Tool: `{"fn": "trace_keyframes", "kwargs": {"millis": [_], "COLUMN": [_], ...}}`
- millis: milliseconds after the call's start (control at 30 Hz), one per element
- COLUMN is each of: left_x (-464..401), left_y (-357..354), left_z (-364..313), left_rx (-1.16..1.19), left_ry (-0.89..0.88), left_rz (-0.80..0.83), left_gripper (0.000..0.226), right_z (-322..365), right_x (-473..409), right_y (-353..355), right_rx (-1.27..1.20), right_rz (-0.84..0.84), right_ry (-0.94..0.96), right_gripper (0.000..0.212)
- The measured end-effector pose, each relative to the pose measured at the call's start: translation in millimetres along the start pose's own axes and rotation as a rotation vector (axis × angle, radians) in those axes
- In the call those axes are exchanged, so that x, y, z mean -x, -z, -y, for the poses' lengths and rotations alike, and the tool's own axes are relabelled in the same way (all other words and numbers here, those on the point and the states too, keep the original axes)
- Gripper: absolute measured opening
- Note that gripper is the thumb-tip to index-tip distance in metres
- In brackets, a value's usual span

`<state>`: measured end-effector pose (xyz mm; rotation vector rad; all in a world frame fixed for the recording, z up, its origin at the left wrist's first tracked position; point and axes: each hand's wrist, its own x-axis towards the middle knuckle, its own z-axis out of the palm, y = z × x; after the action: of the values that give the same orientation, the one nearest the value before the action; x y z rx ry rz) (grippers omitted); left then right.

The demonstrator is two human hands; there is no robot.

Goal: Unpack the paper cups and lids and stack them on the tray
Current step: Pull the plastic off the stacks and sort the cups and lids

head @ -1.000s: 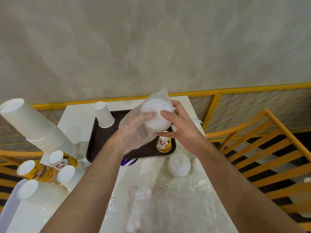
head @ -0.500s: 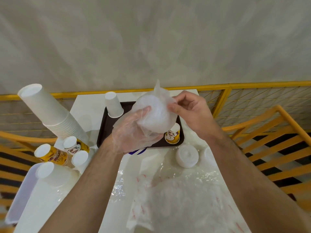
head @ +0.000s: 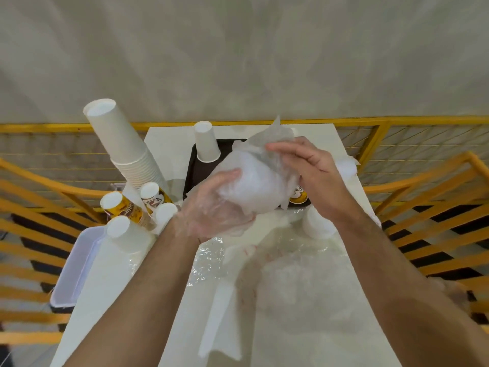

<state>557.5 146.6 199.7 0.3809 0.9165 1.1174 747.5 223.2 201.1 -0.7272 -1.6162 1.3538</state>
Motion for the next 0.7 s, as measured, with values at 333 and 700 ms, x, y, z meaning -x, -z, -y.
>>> {"fn": "trace_keyframes", "kwargs": {"millis": [333,700], "left_x": [18.0,24.5], "left_y": [24.1,70.0], "left_z": [0.4,8.3], "left_rx": [0.057,-0.011], "left_ry": [-0.026,-0.102], "left_rz": [0.186,-0.149], "left_gripper": [0.038,0.055], "right_z": [11.0,-55.6], "right_x": [5.4,47.1], "right_y": [-12.0,39.6], "right_rx": [0.149,0.271], "right_rz": [0.021,-0.137], "right_ry": [-0.045,-0.464], "right_gripper": [0.080,0.066]}}
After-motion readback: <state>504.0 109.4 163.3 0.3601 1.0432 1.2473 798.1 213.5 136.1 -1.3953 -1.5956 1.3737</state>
